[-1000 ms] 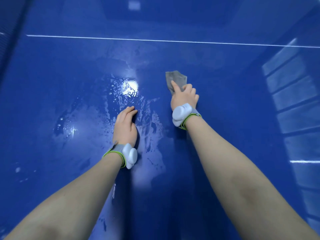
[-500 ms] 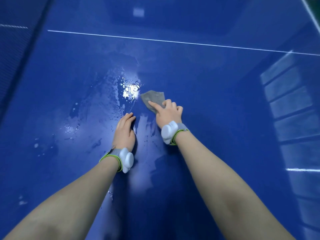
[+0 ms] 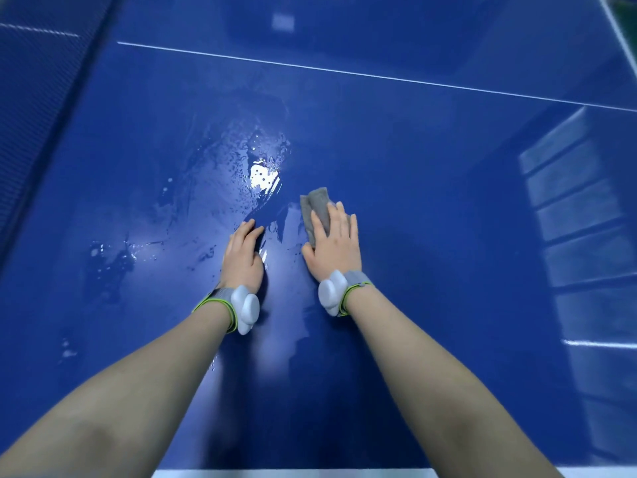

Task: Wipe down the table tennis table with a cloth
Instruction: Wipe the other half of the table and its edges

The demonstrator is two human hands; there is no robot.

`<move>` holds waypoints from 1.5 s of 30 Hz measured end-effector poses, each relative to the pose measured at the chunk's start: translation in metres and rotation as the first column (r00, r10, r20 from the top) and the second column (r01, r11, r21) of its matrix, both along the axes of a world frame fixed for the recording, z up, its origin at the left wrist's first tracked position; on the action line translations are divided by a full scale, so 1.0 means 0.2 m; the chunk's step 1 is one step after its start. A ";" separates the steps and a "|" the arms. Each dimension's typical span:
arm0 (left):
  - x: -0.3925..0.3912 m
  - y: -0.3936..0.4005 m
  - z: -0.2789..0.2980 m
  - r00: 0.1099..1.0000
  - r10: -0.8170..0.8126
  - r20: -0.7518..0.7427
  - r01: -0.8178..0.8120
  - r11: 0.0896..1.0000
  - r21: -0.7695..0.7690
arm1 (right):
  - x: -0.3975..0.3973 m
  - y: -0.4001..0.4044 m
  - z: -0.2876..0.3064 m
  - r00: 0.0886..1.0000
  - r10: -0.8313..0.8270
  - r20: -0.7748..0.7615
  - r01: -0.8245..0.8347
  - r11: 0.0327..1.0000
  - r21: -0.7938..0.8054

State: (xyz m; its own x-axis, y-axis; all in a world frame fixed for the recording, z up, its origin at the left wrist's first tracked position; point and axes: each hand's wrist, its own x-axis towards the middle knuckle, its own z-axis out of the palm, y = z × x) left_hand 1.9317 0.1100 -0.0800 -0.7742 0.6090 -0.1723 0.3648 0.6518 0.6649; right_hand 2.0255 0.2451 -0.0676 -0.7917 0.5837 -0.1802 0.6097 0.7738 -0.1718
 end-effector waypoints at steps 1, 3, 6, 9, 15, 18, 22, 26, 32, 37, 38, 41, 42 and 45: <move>0.01 -0.02 0.00 1.000 -0.005 -0.002 0.005 1.000 -0.007 | 0.02 0.01 -0.01 0.999 0.029 0.015 -0.029 1.000 -0.008; 0.02 -0.06 0.01 1.000 -0.016 -0.004 0.016 1.000 -0.018 | 0.07 0.04 -0.02 0.999 -0.005 0.035 0.006 1.000 -0.021; 0.04 -0.13 0.01 1.000 -0.023 0.008 0.024 0.999 -0.031 | 0.12 0.05 -0.04 0.989 -0.129 0.072 0.129 0.992 0.009; 0.05 -0.18 0.01 0.999 -0.028 0.020 0.029 0.999 -0.035 | 0.12 -0.03 -0.03 0.981 -0.158 0.108 0.161 0.987 -0.016; 0.09 -0.25 0.02 0.999 -0.033 0.036 0.035 0.998 -0.048 | 0.15 -0.35 -0.02 0.999 0.036 0.018 -0.033 0.993 -0.113; 0.11 -0.30 0.03 0.998 -0.036 0.048 0.039 0.998 -0.054 | 0.21 -0.31 -0.01 0.997 0.069 0.037 -0.064 0.990 -0.128; 0.13 -0.37 0.04 0.996 -0.048 0.080 0.053 0.997 -0.055 | 0.26 -0.22 0.01 0.989 -0.146 0.040 0.150 0.976 -0.156; 0.15 -0.41 0.05 0.994 -0.038 0.102 0.045 0.997 -0.068 | 0.20 -0.30 0.03 0.973 -0.217 0.084 0.226 0.967 -0.119; 0.18 -0.46 0.05 0.995 -0.046 0.086 0.053 0.995 -0.080 | 0.22 -0.58 -0.01 0.994 0.084 0.075 -0.080 0.995 -0.055; 0.20 -0.49 0.07 0.992 -0.060 0.109 0.068 0.995 -0.077 | 0.36 -0.47 -0.03 0.989 0.067 0.133 -0.058 0.996 -0.065; 0.20 -0.51 0.07 0.992 -0.062 0.110 0.071 0.995 -0.076 | 0.39 -0.46 -0.02 0.990 -0.009 0.142 0.020 0.997 -0.074; 0.22 -0.55 0.07 0.993 -0.061 0.104 0.070 0.995 -0.075 | 0.42 -0.46 -0.01 0.978 -0.142 0.155 0.150 0.988 -0.044; 0.23 -0.56 0.07 0.992 -0.061 0.107 0.069 0.995 -0.072 | 0.41 -0.49 -0.01 0.973 -0.163 0.162 0.176 0.982 -0.066; 0.24 -0.57 0.06 0.991 -0.062 0.118 0.071 0.995 -0.073 | 0.38 -0.61 0.00 0.981 -0.104 0.162 0.124 0.985 -0.119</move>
